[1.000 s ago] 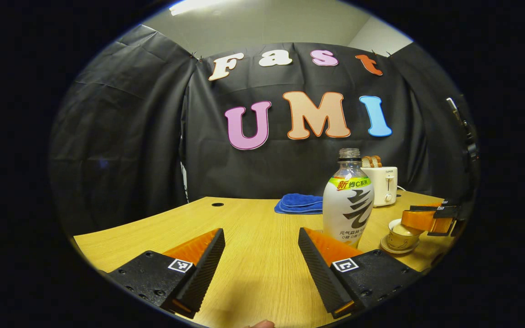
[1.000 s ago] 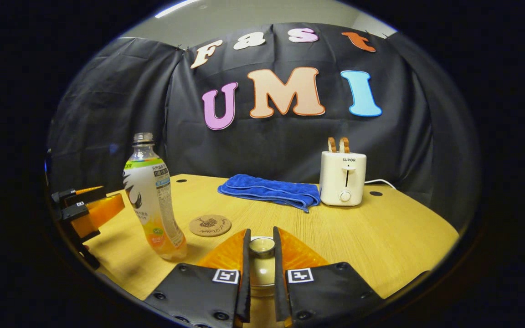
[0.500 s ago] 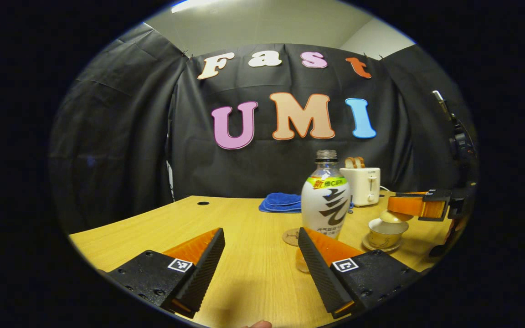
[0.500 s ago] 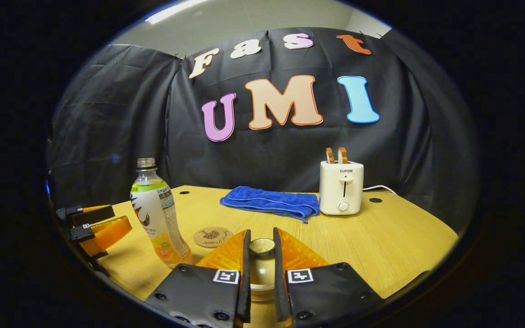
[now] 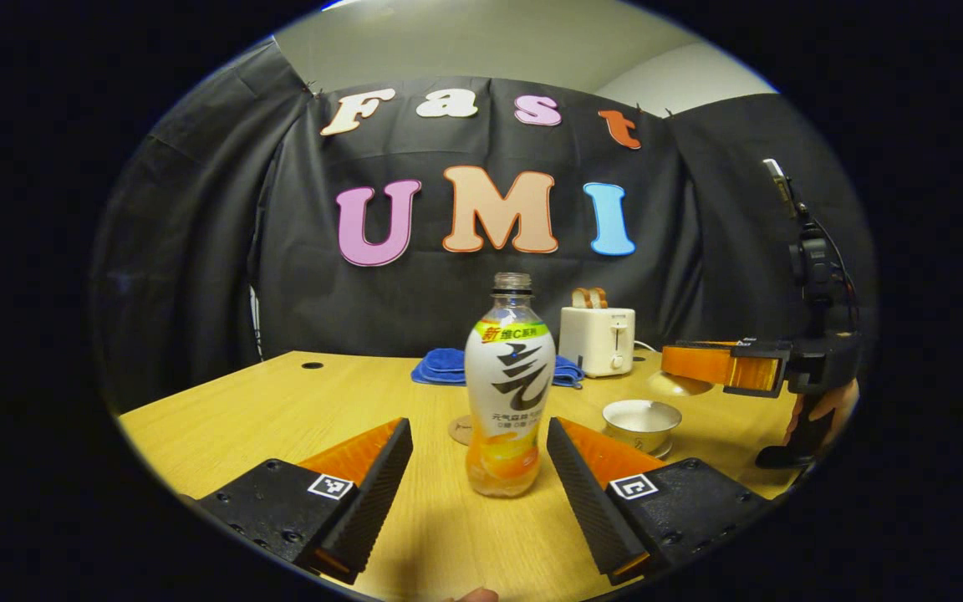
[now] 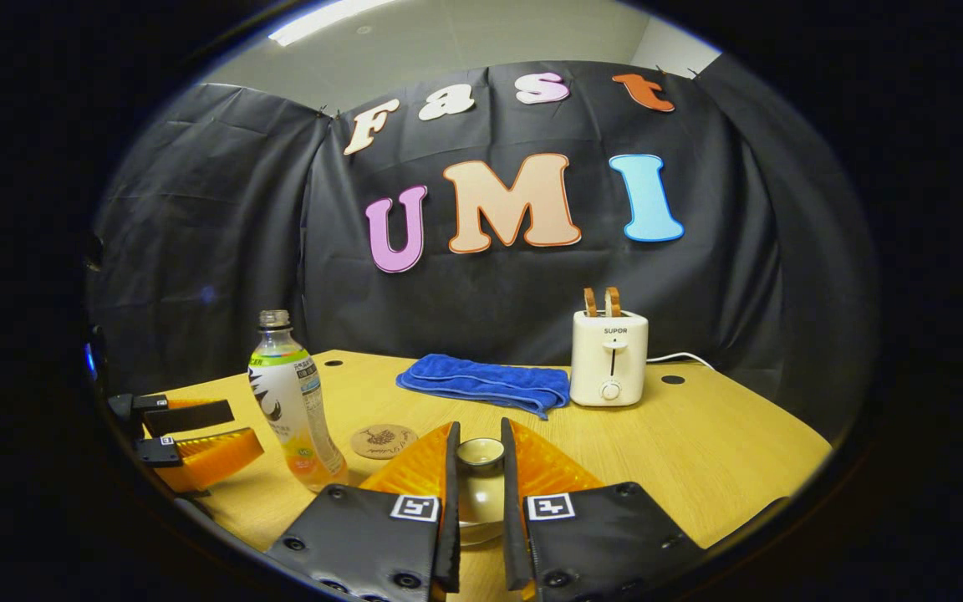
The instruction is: Open the teacup lid with one hand, grasp the water bottle and pour water into the teacup with the other hand; after pouring, place the water bottle on the coaster and then close the teacup lid.
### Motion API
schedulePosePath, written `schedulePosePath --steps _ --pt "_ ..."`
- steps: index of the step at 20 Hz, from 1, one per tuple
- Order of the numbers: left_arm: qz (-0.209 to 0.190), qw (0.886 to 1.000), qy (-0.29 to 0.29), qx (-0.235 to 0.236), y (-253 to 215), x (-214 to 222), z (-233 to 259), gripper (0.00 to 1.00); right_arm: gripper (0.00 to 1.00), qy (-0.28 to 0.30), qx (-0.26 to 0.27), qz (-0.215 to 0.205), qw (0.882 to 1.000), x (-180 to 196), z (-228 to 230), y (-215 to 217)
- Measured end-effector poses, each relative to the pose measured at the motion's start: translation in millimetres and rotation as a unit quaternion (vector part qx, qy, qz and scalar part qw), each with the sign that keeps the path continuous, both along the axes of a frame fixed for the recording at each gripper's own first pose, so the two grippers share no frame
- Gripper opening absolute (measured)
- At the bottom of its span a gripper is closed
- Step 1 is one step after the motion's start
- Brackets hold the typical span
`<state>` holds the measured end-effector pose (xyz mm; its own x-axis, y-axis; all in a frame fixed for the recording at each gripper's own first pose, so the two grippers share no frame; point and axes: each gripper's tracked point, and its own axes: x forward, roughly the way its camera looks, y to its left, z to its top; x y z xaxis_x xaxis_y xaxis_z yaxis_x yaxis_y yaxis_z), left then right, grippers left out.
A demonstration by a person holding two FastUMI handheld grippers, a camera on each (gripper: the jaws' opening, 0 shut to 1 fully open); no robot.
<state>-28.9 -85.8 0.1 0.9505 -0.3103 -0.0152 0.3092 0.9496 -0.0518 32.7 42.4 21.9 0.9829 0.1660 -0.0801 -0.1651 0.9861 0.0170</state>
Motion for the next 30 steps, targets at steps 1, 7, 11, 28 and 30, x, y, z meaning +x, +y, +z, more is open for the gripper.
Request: schedulePosePath --steps 1,7,11,28,30 --pt "-0.004 1.000 0.002 0.007 -4 1 -2 0.95 0.25 -0.002 0.000 -0.002 1.000 -1 2 -5" --pt "-0.018 0.999 0.016 0.026 -19 22 -9 0.95 0.24 -0.018 0.014 -0.035 0.999 -13 15 -43" --pt "-0.017 0.999 0.028 0.031 -24 38 -13 0.95 0.25 -0.011 0.025 -0.043 0.999 -18 10 -56" --pt "-0.012 0.995 0.031 0.097 -33 60 -12 0.58 0.24 -0.027 0.044 -0.062 0.997 -29 10 -90" --pt "-0.015 0.993 0.027 0.116 -34 62 -9 0.58 0.26 -0.024 0.045 -0.061 0.997 -30 10 -92"
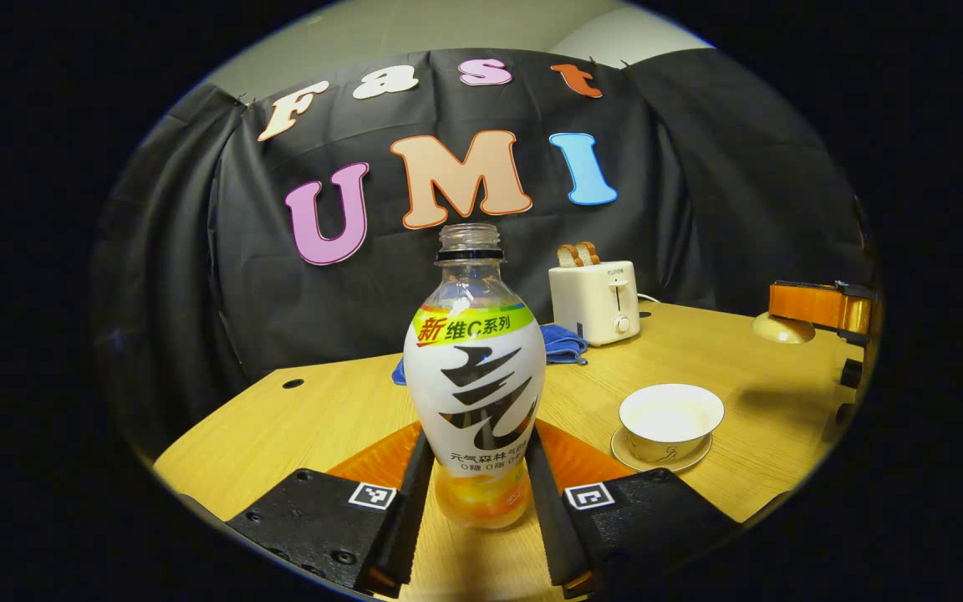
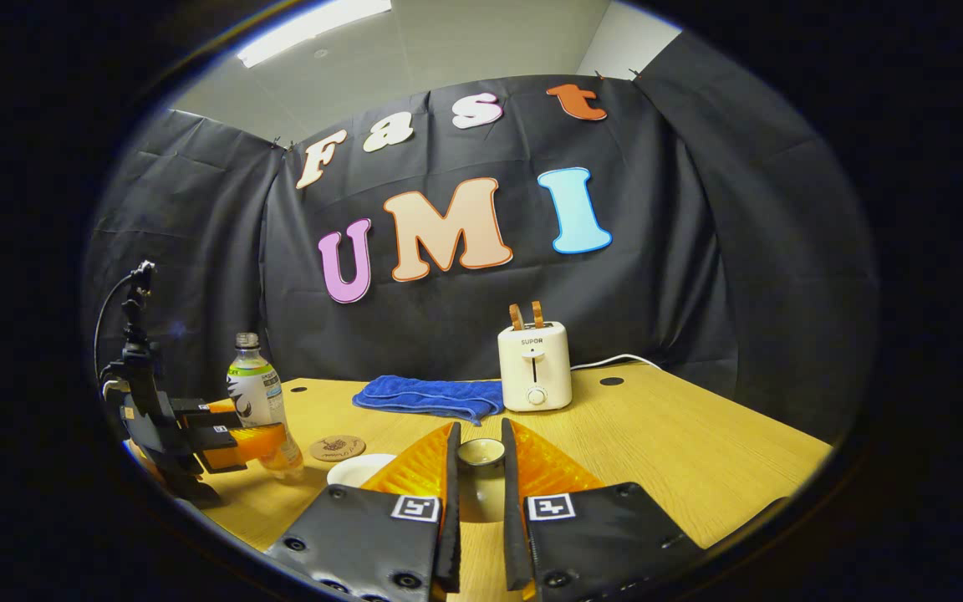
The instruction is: Open the teacup lid with one hand, grasp the water bottle and pour water into the teacup with the other hand; after pouring, place the water bottle on the coaster and then close the teacup lid.
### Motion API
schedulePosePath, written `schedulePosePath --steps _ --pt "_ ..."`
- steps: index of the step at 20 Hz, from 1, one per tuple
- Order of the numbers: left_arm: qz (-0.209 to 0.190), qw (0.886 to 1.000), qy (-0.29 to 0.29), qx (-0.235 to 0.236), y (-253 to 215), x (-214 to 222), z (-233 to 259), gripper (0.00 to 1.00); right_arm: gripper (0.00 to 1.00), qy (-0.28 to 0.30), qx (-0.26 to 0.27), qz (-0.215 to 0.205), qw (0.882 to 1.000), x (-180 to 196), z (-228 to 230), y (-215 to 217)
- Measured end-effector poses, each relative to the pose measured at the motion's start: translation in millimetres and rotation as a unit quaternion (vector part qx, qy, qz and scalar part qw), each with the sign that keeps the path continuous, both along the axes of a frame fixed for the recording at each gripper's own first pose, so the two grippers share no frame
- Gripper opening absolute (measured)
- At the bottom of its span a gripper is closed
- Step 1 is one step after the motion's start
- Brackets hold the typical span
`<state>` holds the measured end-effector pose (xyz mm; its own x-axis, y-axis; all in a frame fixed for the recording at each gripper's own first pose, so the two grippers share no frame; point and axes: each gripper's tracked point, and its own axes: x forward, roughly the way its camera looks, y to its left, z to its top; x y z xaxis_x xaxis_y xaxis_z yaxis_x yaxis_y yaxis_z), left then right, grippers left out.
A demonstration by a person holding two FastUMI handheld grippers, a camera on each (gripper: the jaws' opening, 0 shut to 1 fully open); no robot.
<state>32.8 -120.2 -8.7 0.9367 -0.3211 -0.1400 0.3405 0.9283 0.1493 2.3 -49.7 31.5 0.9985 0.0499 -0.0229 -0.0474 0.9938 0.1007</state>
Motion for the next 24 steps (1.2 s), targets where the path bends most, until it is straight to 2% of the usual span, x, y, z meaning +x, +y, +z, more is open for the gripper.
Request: schedulePosePath --steps 2,8,13,14,18,24 --pt "-0.002 1.000 -0.005 0.020 -1 0 3 0.58 0.22 0.000 -0.002 0.000 1.000 -2 0 -2" --pt "0.024 0.993 -0.022 0.115 14 6 1 0.58 0.24 0.001 0.006 -0.002 1.000 -3 2 -6" --pt "0.021 0.985 -0.023 0.172 20 4 -5 0.58 0.24 0.004 0.008 0.003 1.000 -3 1 -4" --pt "0.019 0.982 -0.024 0.188 21 5 -7 0.58 0.22 0.004 0.008 0.004 1.000 -3 1 -4" --pt "0.010 0.966 -0.039 0.256 20 7 -10 0.58 0.24 0.002 0.010 0.003 1.000 -4 3 -6" --pt "0.004 0.937 -0.052 0.346 17 9 -19 0.58 0.24 0.001 0.009 0.001 1.000 -3 3 -10"
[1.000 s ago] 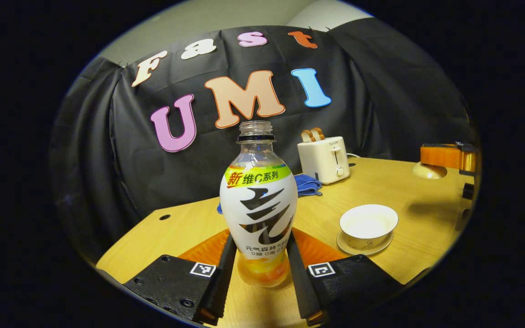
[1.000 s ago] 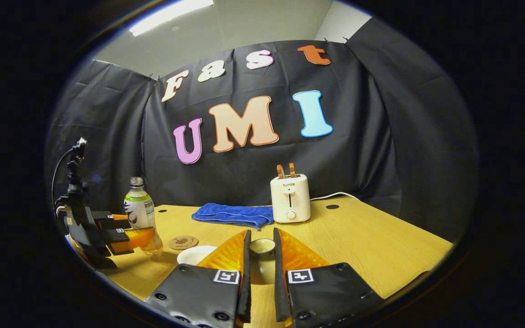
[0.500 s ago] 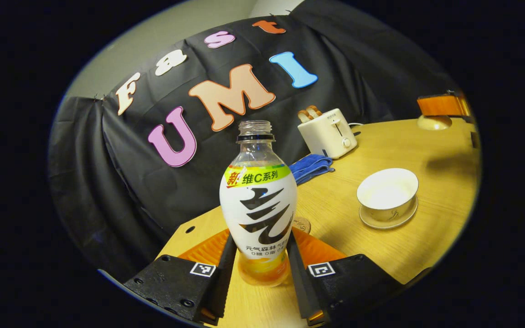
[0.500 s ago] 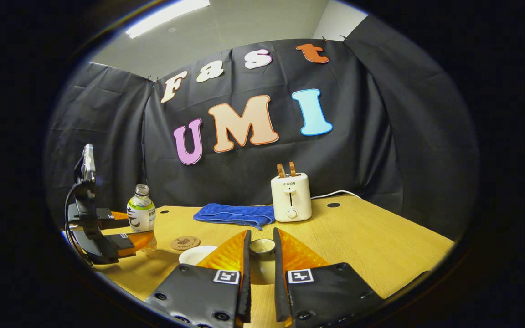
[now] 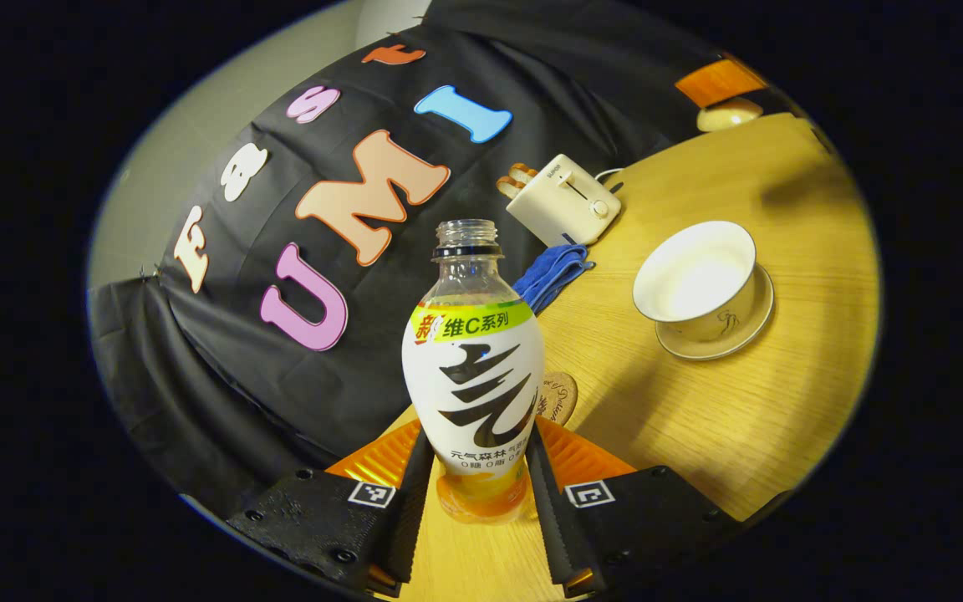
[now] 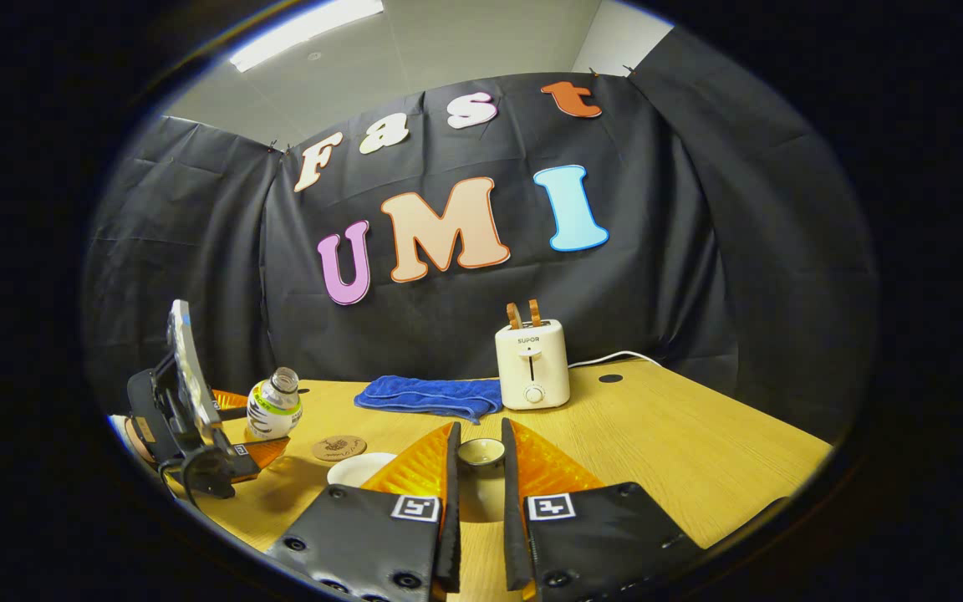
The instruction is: Open the teacup lid with one hand, grasp the water bottle and pour water into the teacup with the other hand; after pouring, place the water bottle on the coaster and then close the teacup lid.
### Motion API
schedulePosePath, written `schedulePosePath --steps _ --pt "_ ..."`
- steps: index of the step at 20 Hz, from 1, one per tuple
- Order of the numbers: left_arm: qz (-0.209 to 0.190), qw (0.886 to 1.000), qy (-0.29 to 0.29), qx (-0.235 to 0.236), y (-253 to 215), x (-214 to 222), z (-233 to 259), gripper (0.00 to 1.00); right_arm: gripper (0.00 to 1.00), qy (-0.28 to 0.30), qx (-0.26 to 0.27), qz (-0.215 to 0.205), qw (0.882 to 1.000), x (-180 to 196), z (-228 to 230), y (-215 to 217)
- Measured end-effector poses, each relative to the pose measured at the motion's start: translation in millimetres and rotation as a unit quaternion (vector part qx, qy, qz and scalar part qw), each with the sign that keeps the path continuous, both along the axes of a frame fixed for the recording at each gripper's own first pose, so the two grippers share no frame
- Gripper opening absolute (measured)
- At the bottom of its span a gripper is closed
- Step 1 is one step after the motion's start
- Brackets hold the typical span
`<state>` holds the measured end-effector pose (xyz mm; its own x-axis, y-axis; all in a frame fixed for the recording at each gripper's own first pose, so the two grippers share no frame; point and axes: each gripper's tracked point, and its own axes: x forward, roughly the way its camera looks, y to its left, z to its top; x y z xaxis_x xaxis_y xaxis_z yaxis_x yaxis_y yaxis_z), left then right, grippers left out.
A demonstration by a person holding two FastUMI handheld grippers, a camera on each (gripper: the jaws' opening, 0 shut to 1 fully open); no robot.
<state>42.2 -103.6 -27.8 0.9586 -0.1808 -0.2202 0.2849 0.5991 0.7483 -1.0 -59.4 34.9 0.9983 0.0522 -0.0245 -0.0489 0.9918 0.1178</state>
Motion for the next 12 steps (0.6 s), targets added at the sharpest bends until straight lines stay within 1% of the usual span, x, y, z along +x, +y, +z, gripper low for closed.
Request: schedulePosePath --steps 1,2,4,5,7,8,9,12 --pt "-0.003 1.000 -0.004 0.015 -1 1 1 0.58 0.22 0.000 -0.001 -0.001 1.000 -1 0 -1" --pt "-0.005 1.000 -0.010 0.029 -3 2 1 0.58 0.24 0.000 -0.001 -0.002 1.000 0 1 -1" --pt "-0.011 0.998 -0.018 0.059 -3 3 0 0.58 0.24 0.000 -0.003 0.000 1.000 0 -1 0" --pt "-0.017 0.997 -0.019 0.070 -4 4 -1 0.58 0.22 0.000 -0.005 -0.001 1.000 0 -1 0" --pt "-0.025 0.995 -0.015 0.097 -8 3 -8 0.58 0.24 0.001 -0.009 -0.001 1.000 0 -1 0" --pt "-0.029 0.994 -0.018 0.105 -9 3 -8 0.57 0.24 0.001 -0.010 -0.001 1.000 0 -1 1" --pt "-0.035 0.993 -0.022 0.110 -11 2 -6 0.57 0.24 0.002 -0.010 0.000 1.000 1 -2 1" --pt "-0.033 0.989 -0.027 0.142 -11 4 -4 0.57 0.24 0.005 -0.012 0.001 1.000 2 -5 2"
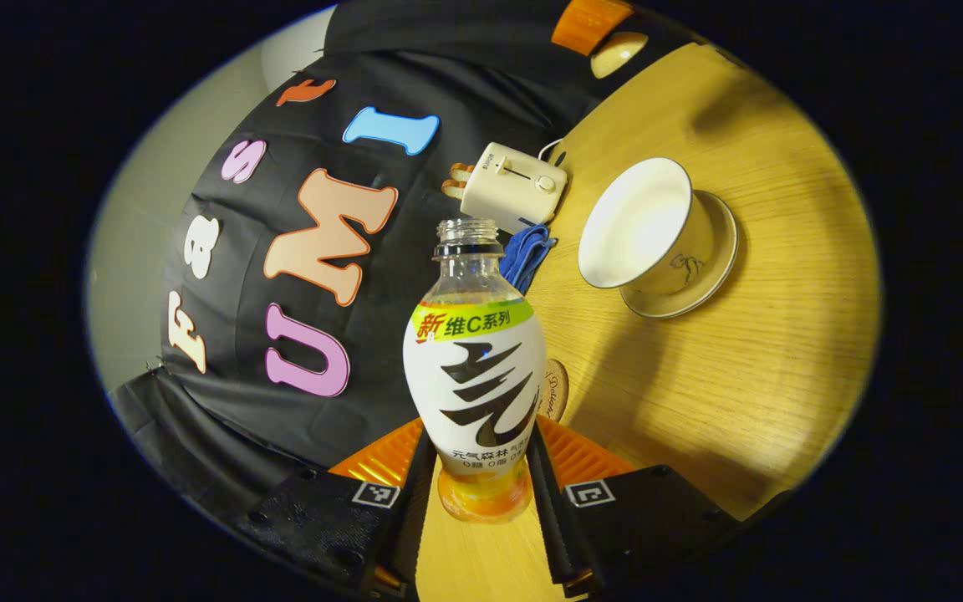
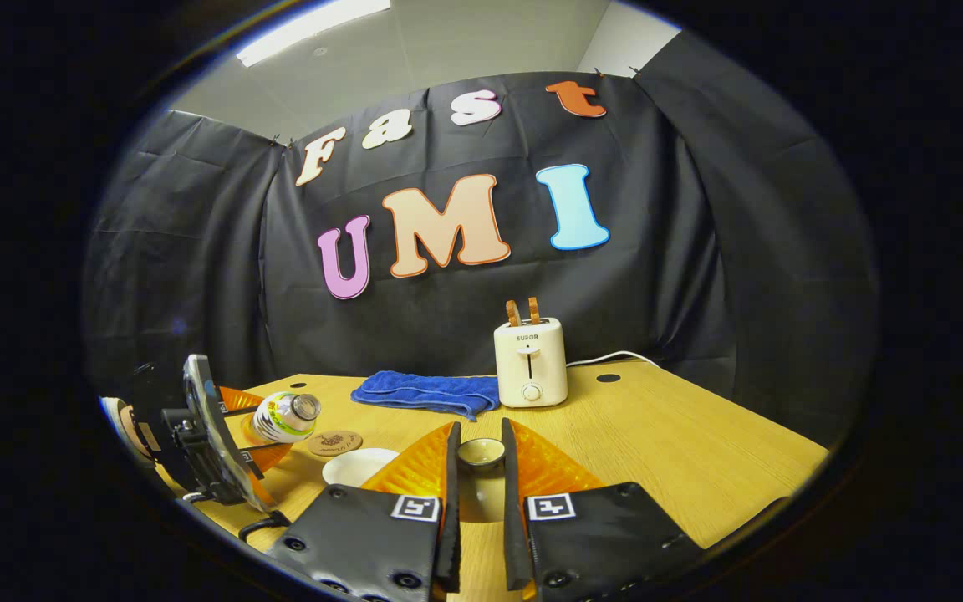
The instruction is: Open the teacup lid with one hand, grasp the water bottle and pour water into the teacup with the other hand; after pouring, place the water bottle on the coaster and then close the teacup lid.
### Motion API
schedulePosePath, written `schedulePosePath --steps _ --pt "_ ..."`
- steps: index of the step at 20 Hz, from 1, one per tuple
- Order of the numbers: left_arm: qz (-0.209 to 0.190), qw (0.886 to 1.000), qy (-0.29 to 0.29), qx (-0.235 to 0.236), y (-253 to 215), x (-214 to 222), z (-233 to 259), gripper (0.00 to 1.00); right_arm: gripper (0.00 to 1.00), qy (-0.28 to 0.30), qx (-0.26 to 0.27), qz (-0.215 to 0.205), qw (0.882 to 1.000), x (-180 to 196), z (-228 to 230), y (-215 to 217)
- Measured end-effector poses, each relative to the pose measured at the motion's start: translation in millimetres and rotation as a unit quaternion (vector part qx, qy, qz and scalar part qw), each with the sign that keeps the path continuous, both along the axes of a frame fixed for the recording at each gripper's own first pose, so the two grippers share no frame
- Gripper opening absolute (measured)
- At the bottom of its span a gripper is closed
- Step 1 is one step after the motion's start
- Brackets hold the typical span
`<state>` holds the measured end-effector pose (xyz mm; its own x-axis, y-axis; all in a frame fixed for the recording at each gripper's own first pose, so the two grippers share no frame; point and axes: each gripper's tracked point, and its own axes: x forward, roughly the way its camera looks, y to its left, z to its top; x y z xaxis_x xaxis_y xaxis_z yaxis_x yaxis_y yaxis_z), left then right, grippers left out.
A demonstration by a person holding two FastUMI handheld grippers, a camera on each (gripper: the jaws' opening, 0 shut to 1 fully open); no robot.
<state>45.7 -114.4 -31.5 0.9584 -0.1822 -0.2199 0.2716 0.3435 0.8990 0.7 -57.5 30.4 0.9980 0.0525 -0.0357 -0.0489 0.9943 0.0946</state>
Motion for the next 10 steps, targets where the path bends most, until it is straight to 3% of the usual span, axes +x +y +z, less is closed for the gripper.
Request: schedulePosePath --steps 10 --pt "-0.024 0.989 -0.024 0.143 -5.7 2.4 6.5 0.58 0.24 -0.003 -0.001 -0.006 1.000 -1.1 2.5 -5.6"
